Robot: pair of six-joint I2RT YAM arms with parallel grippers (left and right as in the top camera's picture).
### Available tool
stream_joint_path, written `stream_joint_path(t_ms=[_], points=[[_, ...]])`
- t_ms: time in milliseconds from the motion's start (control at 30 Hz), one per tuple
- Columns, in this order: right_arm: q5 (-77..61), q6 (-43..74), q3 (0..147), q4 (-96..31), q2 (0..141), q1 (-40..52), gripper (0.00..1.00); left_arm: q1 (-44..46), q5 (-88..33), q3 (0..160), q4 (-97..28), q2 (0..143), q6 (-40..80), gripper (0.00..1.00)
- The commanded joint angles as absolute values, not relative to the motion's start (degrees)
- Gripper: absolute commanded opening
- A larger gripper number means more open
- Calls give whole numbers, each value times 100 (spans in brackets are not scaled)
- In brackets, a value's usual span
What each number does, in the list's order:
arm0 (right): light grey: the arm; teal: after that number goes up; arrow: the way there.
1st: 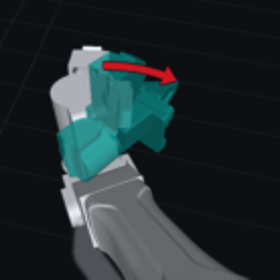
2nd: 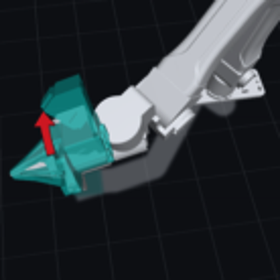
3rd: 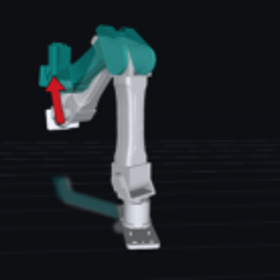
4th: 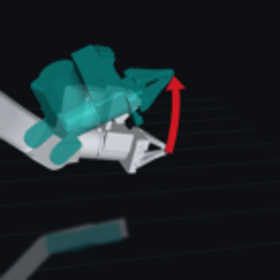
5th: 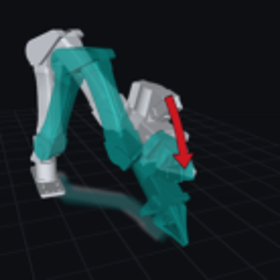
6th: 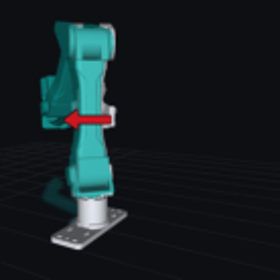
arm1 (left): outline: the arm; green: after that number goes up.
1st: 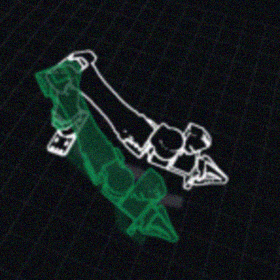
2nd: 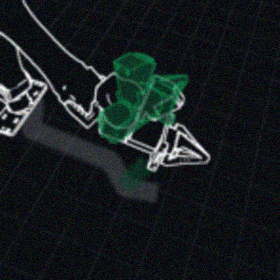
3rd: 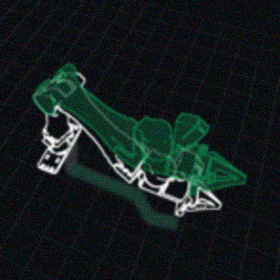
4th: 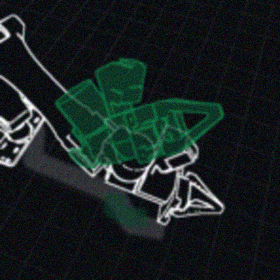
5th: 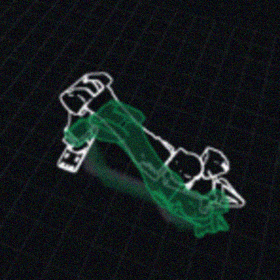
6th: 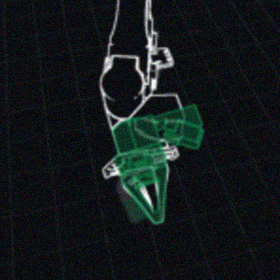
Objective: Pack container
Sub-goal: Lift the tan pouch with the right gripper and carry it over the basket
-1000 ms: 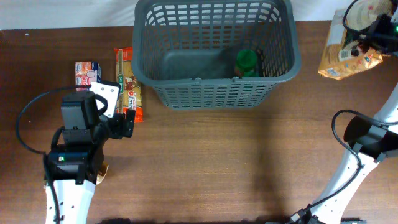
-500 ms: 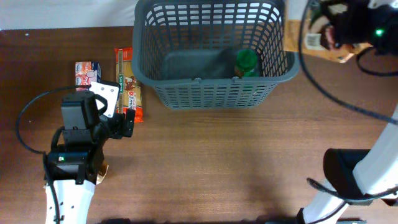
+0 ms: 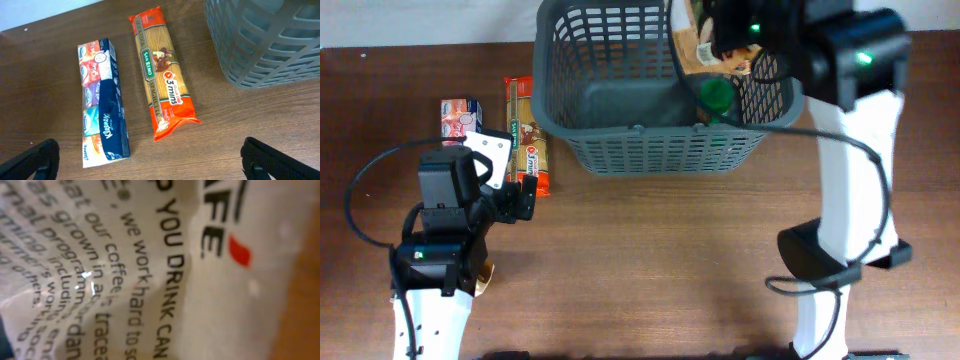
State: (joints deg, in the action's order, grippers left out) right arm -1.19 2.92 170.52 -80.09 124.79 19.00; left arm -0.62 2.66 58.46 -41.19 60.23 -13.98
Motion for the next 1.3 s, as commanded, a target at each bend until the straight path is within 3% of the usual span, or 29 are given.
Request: stream_joint_path(t_ms=[0, 633, 1267], points=[[222, 462, 16949, -7771, 12672, 1900, 4, -91, 327, 5913, -4125, 6027, -1468, 99], [-416, 1020, 14890, -7767, 13152, 1911, 4, -91, 327, 5913, -4125, 6027, -1468, 99], [-405, 1275, 14838, -7859, 13638, 1846, 4, -91, 325, 5913, -4125, 6027, -1468, 99]])
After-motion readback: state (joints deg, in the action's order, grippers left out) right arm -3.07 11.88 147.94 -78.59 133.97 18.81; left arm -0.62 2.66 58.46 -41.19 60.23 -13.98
